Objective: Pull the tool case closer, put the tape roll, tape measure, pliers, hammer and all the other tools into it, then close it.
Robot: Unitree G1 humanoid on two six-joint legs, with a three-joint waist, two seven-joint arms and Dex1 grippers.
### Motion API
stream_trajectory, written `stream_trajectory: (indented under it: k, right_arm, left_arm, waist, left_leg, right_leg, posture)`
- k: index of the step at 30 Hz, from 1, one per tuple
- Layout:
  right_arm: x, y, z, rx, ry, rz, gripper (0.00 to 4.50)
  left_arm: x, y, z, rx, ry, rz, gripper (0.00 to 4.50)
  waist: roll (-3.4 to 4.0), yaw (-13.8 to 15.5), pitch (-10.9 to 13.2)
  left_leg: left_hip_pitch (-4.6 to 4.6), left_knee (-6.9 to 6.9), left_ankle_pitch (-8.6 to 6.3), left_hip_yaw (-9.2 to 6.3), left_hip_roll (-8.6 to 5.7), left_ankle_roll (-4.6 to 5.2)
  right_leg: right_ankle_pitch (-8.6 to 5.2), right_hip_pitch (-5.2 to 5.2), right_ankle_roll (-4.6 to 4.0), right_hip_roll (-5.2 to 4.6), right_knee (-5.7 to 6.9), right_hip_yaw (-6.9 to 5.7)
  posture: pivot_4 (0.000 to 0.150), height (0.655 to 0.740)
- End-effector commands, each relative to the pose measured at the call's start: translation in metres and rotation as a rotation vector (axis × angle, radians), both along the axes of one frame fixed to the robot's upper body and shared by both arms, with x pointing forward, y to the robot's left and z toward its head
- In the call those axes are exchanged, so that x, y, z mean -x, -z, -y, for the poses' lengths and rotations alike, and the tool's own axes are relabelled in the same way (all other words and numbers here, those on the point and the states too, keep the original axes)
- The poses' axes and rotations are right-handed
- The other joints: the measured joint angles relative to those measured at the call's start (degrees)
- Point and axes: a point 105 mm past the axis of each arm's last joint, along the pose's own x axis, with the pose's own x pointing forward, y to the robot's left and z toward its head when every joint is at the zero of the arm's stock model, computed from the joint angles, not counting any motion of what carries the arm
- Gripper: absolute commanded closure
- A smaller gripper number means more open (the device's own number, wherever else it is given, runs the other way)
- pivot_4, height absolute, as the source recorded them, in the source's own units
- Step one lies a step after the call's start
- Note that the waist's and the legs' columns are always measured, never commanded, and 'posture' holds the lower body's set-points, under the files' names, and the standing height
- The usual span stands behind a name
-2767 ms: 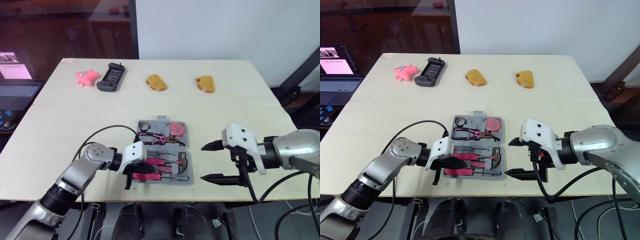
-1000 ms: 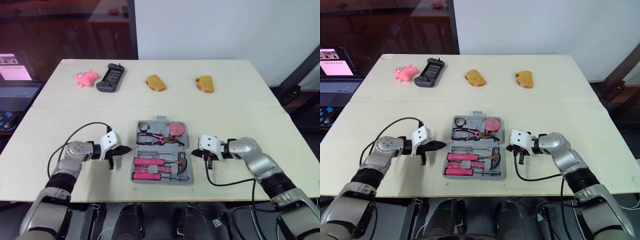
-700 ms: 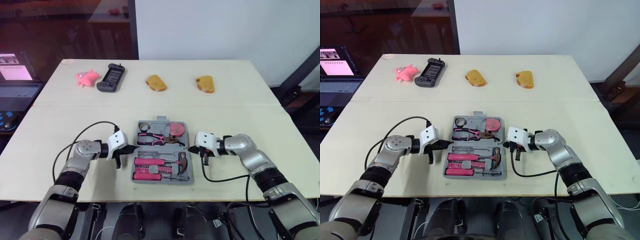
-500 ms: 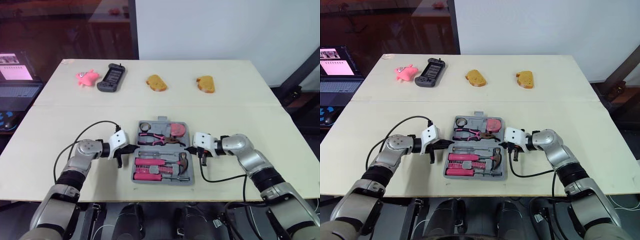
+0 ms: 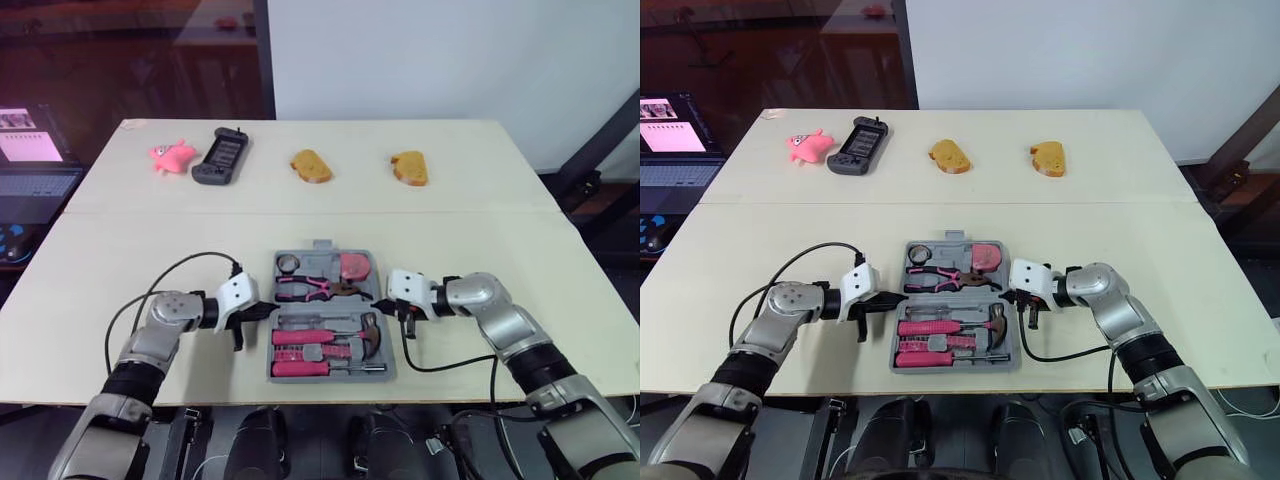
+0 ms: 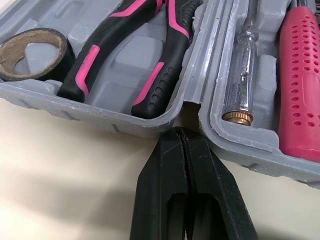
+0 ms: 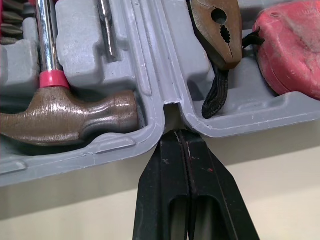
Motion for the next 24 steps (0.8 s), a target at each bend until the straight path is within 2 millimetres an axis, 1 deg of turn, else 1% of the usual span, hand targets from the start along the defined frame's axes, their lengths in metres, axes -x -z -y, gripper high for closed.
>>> stream_trajectory:
  k: [1,7,10,14,16,22,24]
  right_arm:
    - [0.015,-0.007,-0.026,-0.069,-0.092,-0.009,4.49]
    - [0.027,-0.003,-0.027,-0.085,-0.071,-0.041,4.49]
    - [0.028,-0.001,-0.026,-0.081,-0.061,-0.045,4.49]
    - [0.028,0.000,-0.025,-0.079,-0.051,-0.059,4.49]
    - [0.030,0.002,-0.022,-0.064,-0.056,-0.073,4.49]
    - [0.020,0.002,-0.007,-0.035,0.005,-0.035,4.49]
    - [0.019,0.003,0.004,-0.011,0.026,-0.029,4.49]
  left_arm:
    - [0.019,0.008,0.014,0.021,0.077,-0.054,4.50]
    - [0.031,0.014,0.014,0.020,0.079,-0.082,4.50]
    - [0.033,0.016,0.016,0.017,0.077,-0.085,4.50]
    - [0.032,0.019,0.013,0.002,0.061,-0.081,4.50]
    - [0.031,0.019,0.010,-0.004,0.055,-0.081,4.50]
    - [0.026,0.018,-0.002,-0.027,0.013,-0.068,4.50]
    - [0.021,0.015,-0.012,-0.031,-0.026,-0.051,4.50]
  waist:
    - [0.02,-0.1,0.0]
    - [0.16,-0.2,-0.1]
    - [0.18,-0.2,-0.1]
    - [0.23,-0.3,-0.2]
    - [0.25,-0.3,-0.2]
    - [0.25,-0.2,-0.2]
    - [0.25,-0.2,-0.2]
  left_leg:
    - [0.00,-0.01,-0.01,0.00,0.00,0.01]
    - [0.03,-0.04,-0.04,-0.02,0.00,0.05]
    - [0.04,-0.04,-0.04,-0.02,0.00,0.05]
    - [0.04,-0.04,-0.04,-0.03,0.00,0.06]
    - [0.05,-0.04,-0.04,-0.03,0.00,0.06]
    - [0.05,-0.04,-0.04,-0.04,0.00,0.06]
    - [0.05,-0.04,-0.04,-0.04,0.00,0.06]
  right_leg:
    - [0.00,0.00,0.00,0.00,0.00,0.00]
    - [-0.01,0.01,-0.01,0.00,-0.01,0.00]
    - [-0.01,0.01,-0.01,0.00,-0.01,0.00]
    - [-0.01,0.02,-0.01,0.00,-0.02,0.00]
    - [-0.01,0.02,-0.01,0.00,-0.02,0.00]
    - [-0.01,0.03,-0.01,0.00,-0.02,0.00]
    - [-0.01,0.03,-0.01,0.00,-0.02,0.00]
  posture:
    - [0.150,0.7188]
    - [0.150,0.7188]
    - [0.150,0.7188]
    - [0.150,0.7188]
    - [0.150,0.7188]
    - [0.150,0.7188]
    - [0.150,0.7188]
